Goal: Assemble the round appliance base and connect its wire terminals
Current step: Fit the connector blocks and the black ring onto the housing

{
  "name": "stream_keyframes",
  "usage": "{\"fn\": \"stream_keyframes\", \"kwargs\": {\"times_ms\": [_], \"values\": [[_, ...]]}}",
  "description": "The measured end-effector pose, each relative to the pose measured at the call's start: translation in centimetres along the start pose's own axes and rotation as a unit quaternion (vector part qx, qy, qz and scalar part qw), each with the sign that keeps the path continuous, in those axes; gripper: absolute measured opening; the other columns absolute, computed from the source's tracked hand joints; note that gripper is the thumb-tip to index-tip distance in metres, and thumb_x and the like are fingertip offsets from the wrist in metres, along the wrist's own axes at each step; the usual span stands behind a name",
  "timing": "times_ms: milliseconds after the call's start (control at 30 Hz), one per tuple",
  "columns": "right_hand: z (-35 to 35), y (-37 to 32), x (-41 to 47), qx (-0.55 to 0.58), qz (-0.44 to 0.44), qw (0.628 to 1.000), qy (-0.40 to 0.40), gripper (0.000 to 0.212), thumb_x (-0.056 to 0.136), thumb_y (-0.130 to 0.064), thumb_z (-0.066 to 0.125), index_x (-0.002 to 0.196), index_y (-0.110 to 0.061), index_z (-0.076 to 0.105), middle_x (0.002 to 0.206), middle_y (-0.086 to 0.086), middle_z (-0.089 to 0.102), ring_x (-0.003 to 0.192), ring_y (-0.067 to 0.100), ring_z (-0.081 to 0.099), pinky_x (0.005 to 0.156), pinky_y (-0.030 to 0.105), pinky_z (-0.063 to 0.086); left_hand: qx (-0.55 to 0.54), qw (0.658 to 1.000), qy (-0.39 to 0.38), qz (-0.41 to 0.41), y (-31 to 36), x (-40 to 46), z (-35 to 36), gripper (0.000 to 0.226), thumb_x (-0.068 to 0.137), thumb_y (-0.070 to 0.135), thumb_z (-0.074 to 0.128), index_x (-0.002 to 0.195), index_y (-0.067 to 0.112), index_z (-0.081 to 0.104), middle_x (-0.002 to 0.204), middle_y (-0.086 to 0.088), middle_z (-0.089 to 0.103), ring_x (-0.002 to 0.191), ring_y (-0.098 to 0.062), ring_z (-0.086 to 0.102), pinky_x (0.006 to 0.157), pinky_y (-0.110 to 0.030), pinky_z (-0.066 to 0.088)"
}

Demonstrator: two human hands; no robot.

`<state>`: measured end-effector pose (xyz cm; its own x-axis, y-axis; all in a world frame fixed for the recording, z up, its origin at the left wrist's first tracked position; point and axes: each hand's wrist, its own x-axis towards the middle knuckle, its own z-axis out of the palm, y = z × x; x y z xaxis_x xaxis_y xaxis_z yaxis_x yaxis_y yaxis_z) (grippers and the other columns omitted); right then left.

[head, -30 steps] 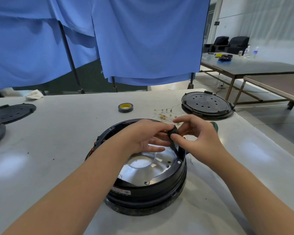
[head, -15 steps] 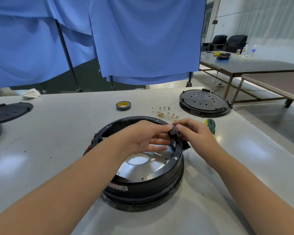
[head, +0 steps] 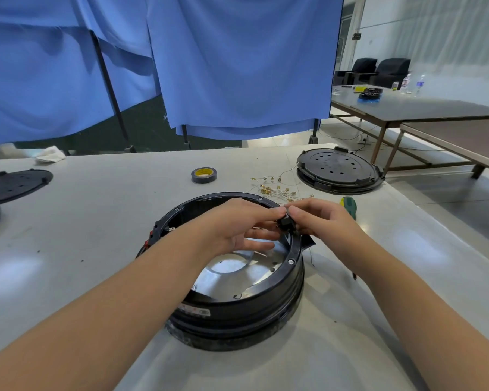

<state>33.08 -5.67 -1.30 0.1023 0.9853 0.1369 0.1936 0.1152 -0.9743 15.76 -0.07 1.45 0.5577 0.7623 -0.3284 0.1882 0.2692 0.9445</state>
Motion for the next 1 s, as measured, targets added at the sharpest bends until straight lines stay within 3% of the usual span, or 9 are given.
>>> {"fn": "stream_keyframes", "kwargs": {"times_ms": [133,300,433,700,833,1000], "values": [[-0.2,0.1,0.0,0.017,0.002,1.000,-0.012,0.012,0.087,-0.024,0.065,0.092,-0.015,0.072,0.087,0.004,0.074,0.083,0.017,0.069,0.080,0.032,0.057,0.002,1.000,-0.003,0.008,0.1,0.0,0.0,0.021,0.085,0.024,0.072,0.100,0.008,0.072,0.074,-0.001,0.074,0.066,-0.012,0.071,0.063,-0.028,0.057],[-0.5,-0.1,-0.1,0.039,-0.013,0.999,-0.027,0.008,0.087,-0.012,0.065,0.092,-0.015,0.070,0.082,0.000,0.074,0.079,0.010,0.069,0.073,0.018,0.054,0.007,1.000,-0.002,0.022,0.1,-0.2,-0.1,0.025,0.081,0.024,0.076,0.101,0.009,0.073,0.086,-0.004,0.076,0.071,-0.013,0.072,0.065,-0.029,0.057],[-0.7,-0.2,-0.2,0.038,-0.020,0.998,-0.036,0.012,0.086,-0.011,0.065,0.097,-0.014,0.069,0.090,0.006,0.073,0.083,0.012,0.069,0.076,0.021,0.055,0.015,0.999,0.012,0.036,0.1,-0.2,0.0,0.018,0.077,0.023,0.079,0.092,0.013,0.075,0.084,-0.002,0.076,0.070,-0.011,0.072,0.064,-0.028,0.057],[-0.9,-0.4,-0.3,0.062,-0.038,0.996,-0.050,0.016,0.083,-0.006,0.066,0.097,-0.013,0.067,0.083,-0.002,0.073,0.078,0.009,0.069,0.068,0.017,0.053,0.008,0.998,0.010,0.055,0.2,-0.5,0.0,0.019,0.075,0.019,0.080,0.092,0.015,0.074,0.081,0.001,0.076,0.070,-0.008,0.072,0.062,-0.025,0.057],[-1.0,-0.5,-0.3,0.074,-0.037,0.995,-0.060,0.025,0.073,-0.016,0.071,0.098,-0.013,0.067,0.089,0.005,0.072,0.082,0.013,0.070,0.073,0.020,0.054,0.013,0.998,0.010,0.066,0.2,-0.5,-0.2,0.020,0.072,0.018,0.082,0.091,0.018,0.075,0.084,0.002,0.076,0.076,-0.007,0.072,0.064,-0.025,0.058],[-1.2,-0.4,-0.2,0.077,-0.036,0.994,-0.075,0.028,0.070,-0.022,0.072,0.097,-0.017,0.068,0.089,0.001,0.073,0.086,0.014,0.070,0.076,0.023,0.054,0.016,0.997,0.015,0.067,0.2,-0.4,-0.2,0.020,0.070,0.019,0.083,0.088,0.019,0.075,0.083,0.001,0.076,0.076,-0.008,0.072,0.065,-0.026,0.057]]}}
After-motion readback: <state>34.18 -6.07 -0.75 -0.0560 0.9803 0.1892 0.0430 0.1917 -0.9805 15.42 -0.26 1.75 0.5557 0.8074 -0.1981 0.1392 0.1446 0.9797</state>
